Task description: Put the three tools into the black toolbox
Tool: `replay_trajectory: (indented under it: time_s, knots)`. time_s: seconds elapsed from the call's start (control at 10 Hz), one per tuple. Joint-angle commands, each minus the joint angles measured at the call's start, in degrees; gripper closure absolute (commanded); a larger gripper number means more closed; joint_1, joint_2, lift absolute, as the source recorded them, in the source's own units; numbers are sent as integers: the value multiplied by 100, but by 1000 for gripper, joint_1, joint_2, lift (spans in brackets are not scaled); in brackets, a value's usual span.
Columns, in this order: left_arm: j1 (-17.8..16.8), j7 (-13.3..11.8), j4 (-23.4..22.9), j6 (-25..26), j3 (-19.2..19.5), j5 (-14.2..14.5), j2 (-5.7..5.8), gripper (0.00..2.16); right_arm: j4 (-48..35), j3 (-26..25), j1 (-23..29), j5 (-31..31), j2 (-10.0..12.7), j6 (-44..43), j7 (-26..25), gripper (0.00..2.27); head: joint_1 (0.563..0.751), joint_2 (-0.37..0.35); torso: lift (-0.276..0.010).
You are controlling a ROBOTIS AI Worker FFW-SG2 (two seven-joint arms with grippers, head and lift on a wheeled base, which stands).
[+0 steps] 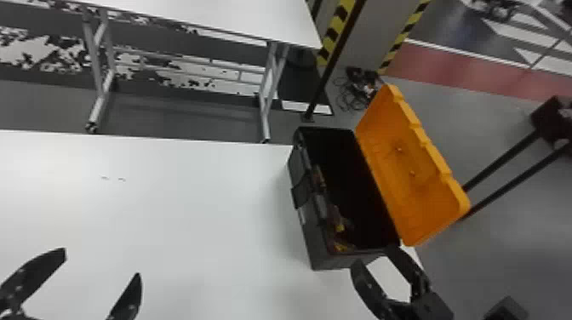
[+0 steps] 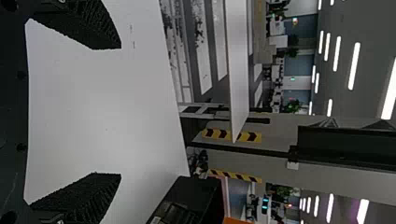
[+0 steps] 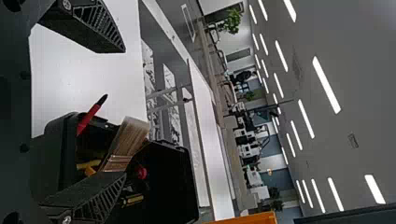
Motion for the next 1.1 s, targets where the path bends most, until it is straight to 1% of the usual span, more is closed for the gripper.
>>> replay_trajectory:
  time_s: [0.0,0.1,0.2,0.3,0.4,0.5,0.6,0.7,0.8,0.9,1.0]
  knots:
    - [249,40,273,-1417,0,9,11,16,339,19,2,107,5,-579,-18,63,695,-350,-51]
    - [416,84,308,-1892,-9,0,29,19,541,19,11,107,5,-948,-44,63,695,-350,-51]
    - [592,268,326,-2454,-80,-9,99,19,699,19,46,107,5,-1265,-70,63,695,-350,-51]
    - [741,444,326,-2736,-132,0,134,19,884,19,64,107,5,-1546,-114,60,695,-350,-51]
    - [847,567,344,-2771,-167,0,169,19,1104,19,64,107,5,-1810,-185,60,695,-350,-51]
    - [864,628,528,-2947,-159,0,196,19,1297,36,90,107,5,-2021,-185,60,695,-350,-51]
    - [864,699,713,-3052,8,123,196,19,1464,133,134,160,5,-2267,-202,63,695,-350,-51]
    - [882,690,897,-3333,219,325,160,19,1596,256,143,309,5,-2460,-299,76,695,-350,-51]
    - [899,655,1047,-3368,413,598,81,19,1649,388,152,441,5,-2548,-422,83,695,-350,-51]
    - [891,488,1249,-3597,668,826,-59,19,1666,564,169,599,5,-2706,-598,83,695,-350,-51]
    - [891,338,1372,-3685,896,1020,-147,19,1666,704,178,652,5,-2759,-747,83,695,-350,-51]
